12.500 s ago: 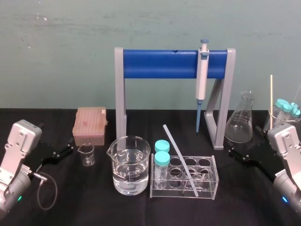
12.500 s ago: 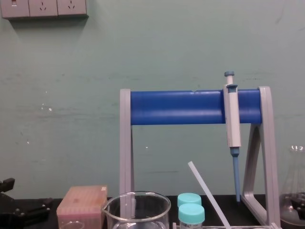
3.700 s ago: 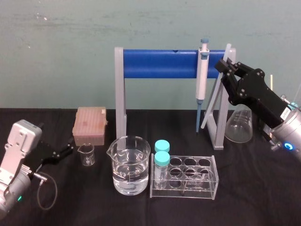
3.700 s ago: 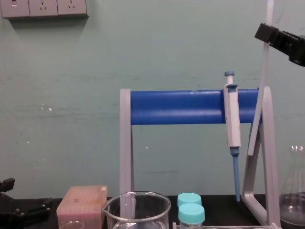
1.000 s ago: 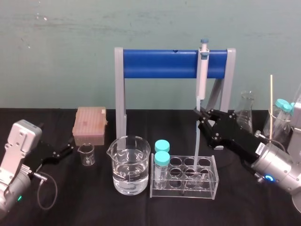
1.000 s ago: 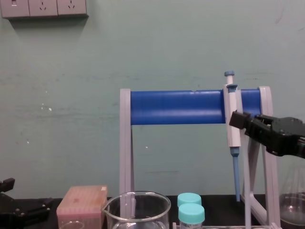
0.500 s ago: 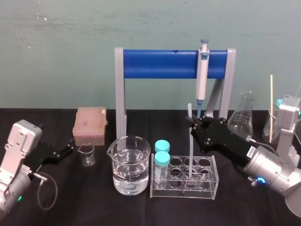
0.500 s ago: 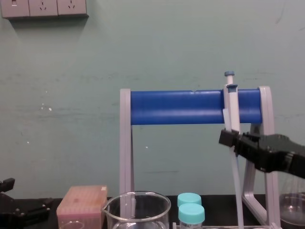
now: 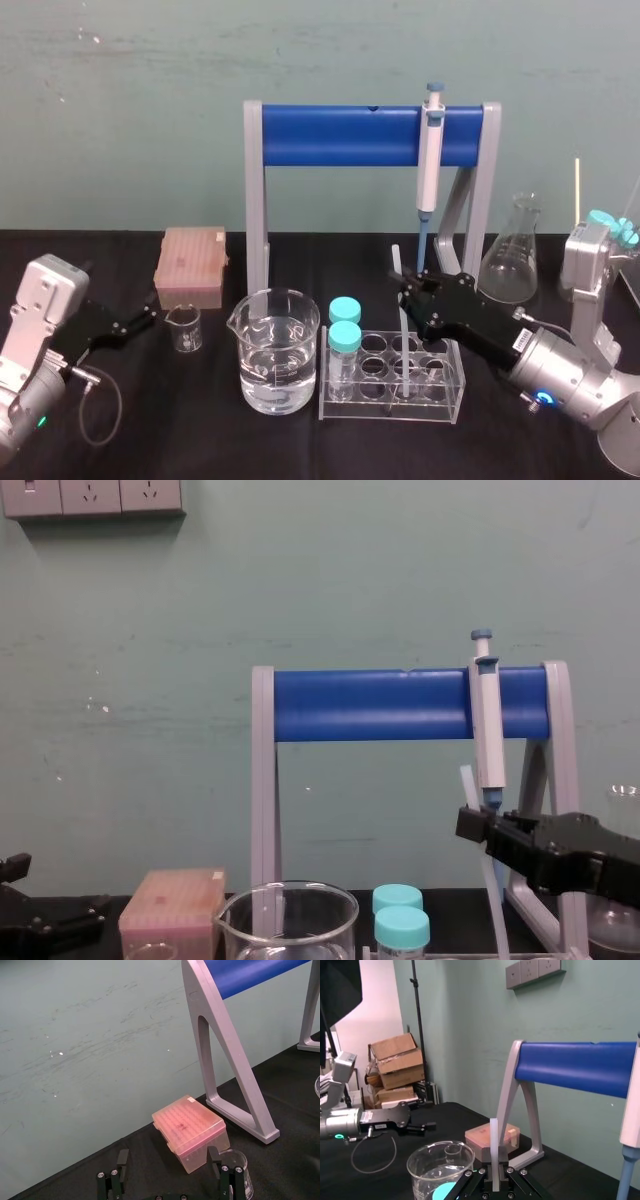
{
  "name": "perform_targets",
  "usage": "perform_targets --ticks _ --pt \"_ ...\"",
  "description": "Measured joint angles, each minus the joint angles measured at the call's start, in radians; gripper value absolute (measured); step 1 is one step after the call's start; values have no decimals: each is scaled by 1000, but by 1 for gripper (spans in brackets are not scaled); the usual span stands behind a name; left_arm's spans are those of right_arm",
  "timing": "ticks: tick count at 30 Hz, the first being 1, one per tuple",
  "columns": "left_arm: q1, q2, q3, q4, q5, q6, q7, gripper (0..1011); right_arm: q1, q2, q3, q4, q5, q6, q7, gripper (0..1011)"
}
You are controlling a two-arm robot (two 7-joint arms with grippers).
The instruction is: Pick up the stirring rod with one hand, then place it down.
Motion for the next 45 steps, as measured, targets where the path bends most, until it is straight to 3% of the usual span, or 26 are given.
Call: perform_targets --ticks 27,34,38,41,45 --pt "0 0 0 0 0 0 0 1000 5 -19 0 29 -23 5 -18 71" --pt "0 0 0 0 0 0 0 1000 5 -18 0 29 -22 5 -18 230" --pt "0 0 0 0 0 0 0 1000 5 -18 0 29 -22 5 -18 396" --pt "0 0 0 0 0 0 0 1000 5 -18 0 29 -21 5 -18 453" --pt "0 0 0 0 0 0 0 1000 5 -18 0 29 -21 5 -18 600"
